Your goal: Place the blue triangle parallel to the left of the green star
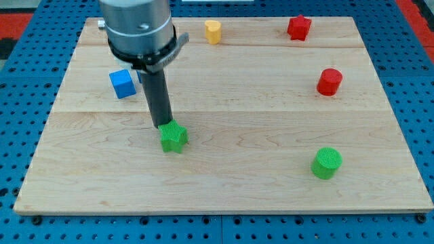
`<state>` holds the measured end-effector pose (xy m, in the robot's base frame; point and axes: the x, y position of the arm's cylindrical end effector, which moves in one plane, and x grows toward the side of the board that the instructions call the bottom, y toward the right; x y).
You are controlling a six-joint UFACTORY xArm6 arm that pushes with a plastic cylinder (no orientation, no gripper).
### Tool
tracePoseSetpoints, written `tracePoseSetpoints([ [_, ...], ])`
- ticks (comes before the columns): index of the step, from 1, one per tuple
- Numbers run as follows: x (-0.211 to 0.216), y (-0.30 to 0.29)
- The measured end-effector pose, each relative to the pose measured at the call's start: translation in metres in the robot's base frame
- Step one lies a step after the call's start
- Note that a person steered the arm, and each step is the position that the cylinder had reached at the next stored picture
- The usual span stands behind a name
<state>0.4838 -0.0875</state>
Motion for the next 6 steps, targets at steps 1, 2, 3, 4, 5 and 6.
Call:
tracePoseSetpoints([
  [1,0.033,0.011],
  [2,0.038,0.034],
  [3,0.036,0.031],
  [4,-0.01,0.033],
  [5,-0.068,0.027],
  [6,-0.088,0.022],
])
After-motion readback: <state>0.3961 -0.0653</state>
